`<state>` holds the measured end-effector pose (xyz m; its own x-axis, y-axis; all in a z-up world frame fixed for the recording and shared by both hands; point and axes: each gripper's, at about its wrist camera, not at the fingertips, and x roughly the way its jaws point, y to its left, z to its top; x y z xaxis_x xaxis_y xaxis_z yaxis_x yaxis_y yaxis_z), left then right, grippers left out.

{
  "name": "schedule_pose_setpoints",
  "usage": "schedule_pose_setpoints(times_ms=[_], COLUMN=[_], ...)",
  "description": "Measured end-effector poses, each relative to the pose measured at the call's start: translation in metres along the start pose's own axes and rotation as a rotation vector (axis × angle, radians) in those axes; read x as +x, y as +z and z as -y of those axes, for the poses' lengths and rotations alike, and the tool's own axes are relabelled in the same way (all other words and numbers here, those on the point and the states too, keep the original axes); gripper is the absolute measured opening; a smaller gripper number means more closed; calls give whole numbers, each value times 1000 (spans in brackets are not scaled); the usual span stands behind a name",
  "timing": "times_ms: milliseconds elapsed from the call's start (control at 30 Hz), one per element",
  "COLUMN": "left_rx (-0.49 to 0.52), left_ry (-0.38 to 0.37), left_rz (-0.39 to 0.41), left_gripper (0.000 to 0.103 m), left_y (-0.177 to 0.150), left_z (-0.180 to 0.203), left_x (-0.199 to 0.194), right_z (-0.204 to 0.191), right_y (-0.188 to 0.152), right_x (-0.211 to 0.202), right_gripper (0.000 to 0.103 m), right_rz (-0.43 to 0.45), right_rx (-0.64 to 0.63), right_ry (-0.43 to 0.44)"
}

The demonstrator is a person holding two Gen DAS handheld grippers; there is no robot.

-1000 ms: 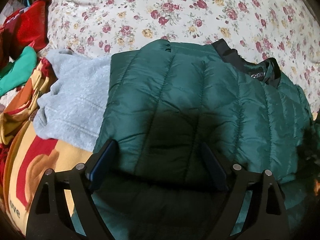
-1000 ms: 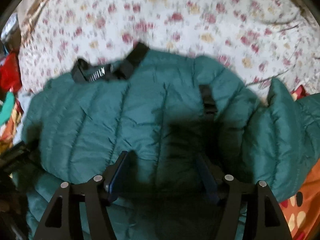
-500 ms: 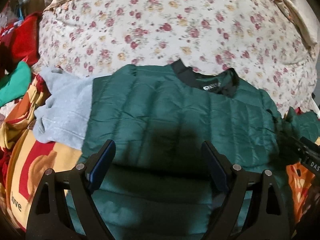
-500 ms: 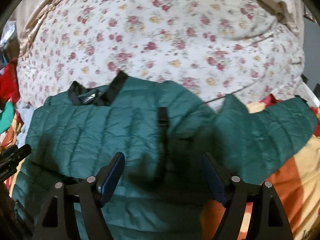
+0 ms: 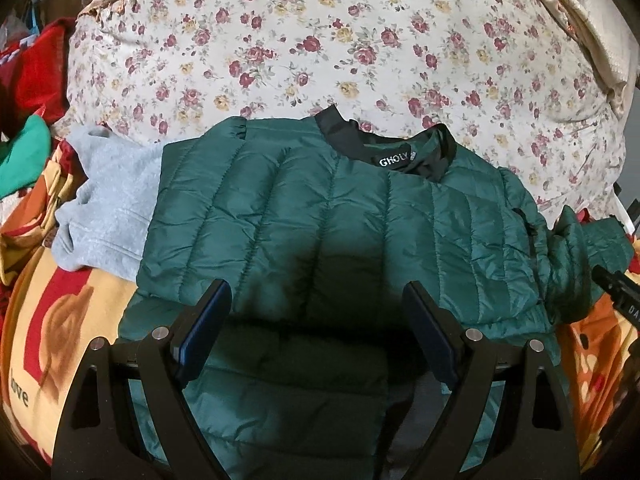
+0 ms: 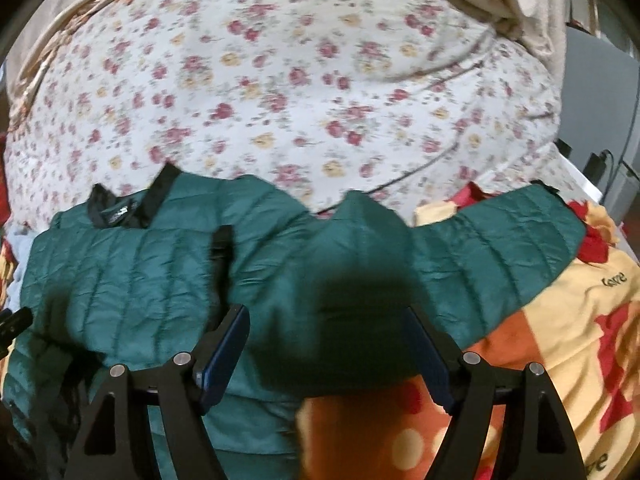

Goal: Fold large clothes

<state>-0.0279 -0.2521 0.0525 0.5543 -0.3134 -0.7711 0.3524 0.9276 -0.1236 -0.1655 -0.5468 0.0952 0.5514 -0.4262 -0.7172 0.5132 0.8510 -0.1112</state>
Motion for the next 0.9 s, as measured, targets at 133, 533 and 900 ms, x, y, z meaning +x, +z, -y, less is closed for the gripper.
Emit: schedule_pose_setpoints(times_ms=[133, 533, 900], left_rx=[-6, 5, -42], left_ry=[4, 25, 49], left_rz=[-18, -40, -32], left_gripper=[87, 87, 87], left_y=[-2, -4, 5], left_z=[-4, -14, -32], left_x=[6, 23, 21], right_z=[41, 187, 230], right_y=[3, 26, 38], right_x=[9, 50, 81], right_gripper=[76, 79, 13], right_rz=[0, -4, -12], right_rx=[85, 411, 475], right_ry=[-49, -288, -192])
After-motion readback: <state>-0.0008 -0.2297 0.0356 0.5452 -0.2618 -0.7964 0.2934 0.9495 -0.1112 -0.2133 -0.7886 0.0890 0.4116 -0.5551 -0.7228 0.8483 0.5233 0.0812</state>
